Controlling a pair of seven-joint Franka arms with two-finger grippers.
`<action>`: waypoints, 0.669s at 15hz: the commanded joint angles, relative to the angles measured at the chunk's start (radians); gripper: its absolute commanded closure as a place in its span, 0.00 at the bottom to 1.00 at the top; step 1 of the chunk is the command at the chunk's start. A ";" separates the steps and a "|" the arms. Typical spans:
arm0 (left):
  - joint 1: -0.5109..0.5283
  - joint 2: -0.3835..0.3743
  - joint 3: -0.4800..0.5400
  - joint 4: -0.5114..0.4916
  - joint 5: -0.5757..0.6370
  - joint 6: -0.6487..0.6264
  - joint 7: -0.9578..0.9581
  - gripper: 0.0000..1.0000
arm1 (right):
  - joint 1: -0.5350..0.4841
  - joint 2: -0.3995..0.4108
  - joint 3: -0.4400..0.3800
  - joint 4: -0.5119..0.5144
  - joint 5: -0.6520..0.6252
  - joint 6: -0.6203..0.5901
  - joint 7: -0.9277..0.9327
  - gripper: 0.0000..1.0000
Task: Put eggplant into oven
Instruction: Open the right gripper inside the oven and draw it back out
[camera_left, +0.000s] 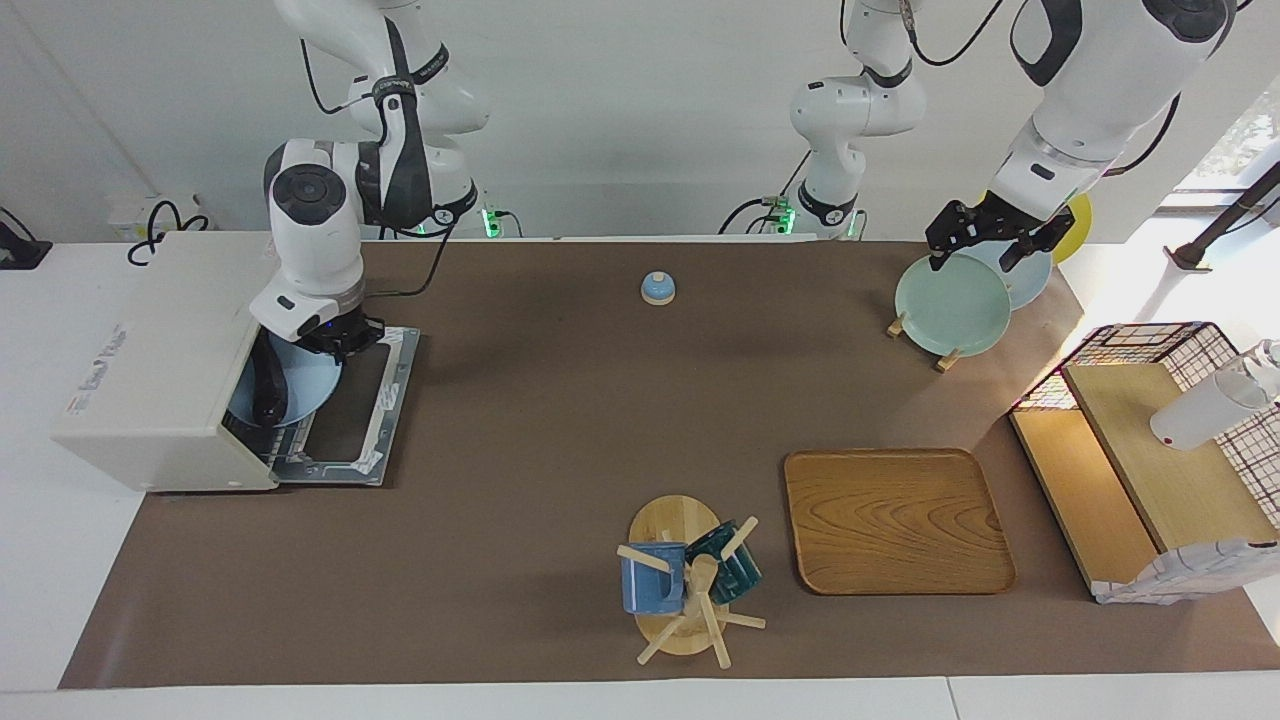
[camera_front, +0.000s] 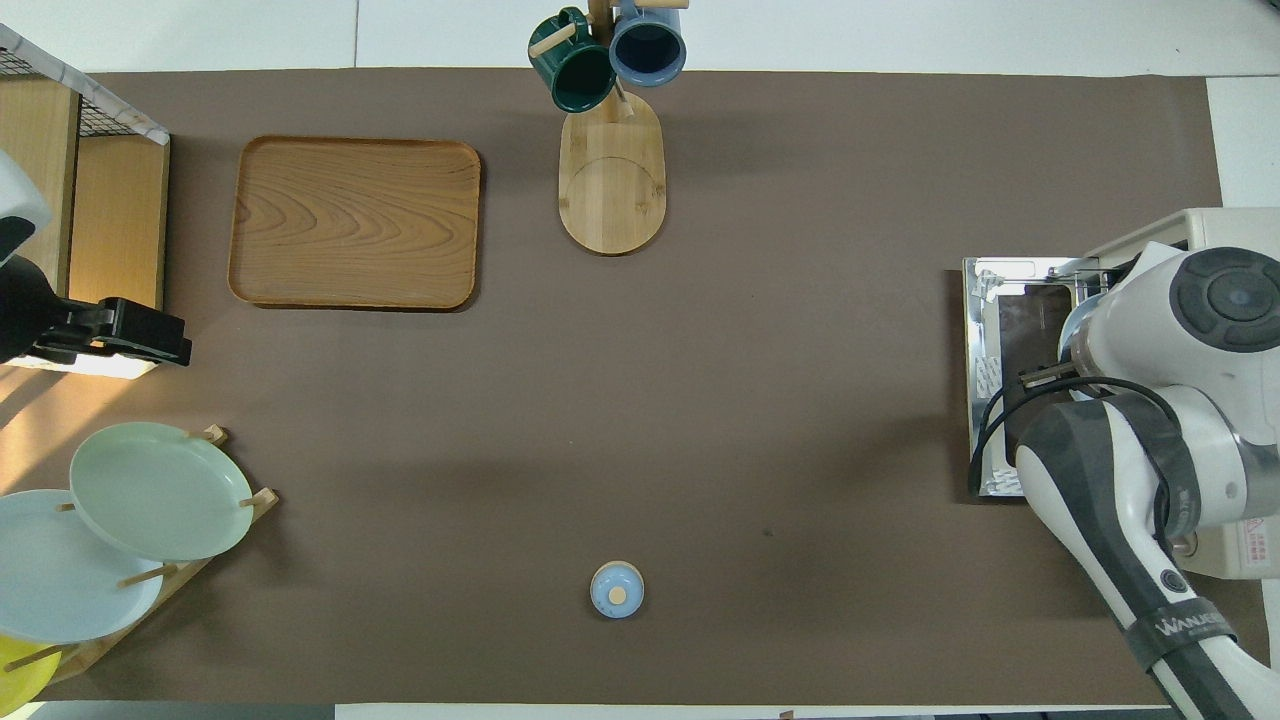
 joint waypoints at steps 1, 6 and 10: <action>0.020 -0.008 -0.009 -0.001 0.009 -0.005 0.007 0.00 | -0.045 -0.043 0.013 -0.102 0.017 0.100 -0.047 1.00; 0.020 -0.008 -0.009 -0.001 0.009 -0.009 0.007 0.00 | -0.048 -0.046 0.013 -0.103 0.018 0.103 -0.045 0.98; 0.020 -0.008 -0.009 -0.001 0.009 -0.009 0.007 0.00 | -0.041 -0.041 0.014 -0.079 0.018 0.082 -0.051 0.81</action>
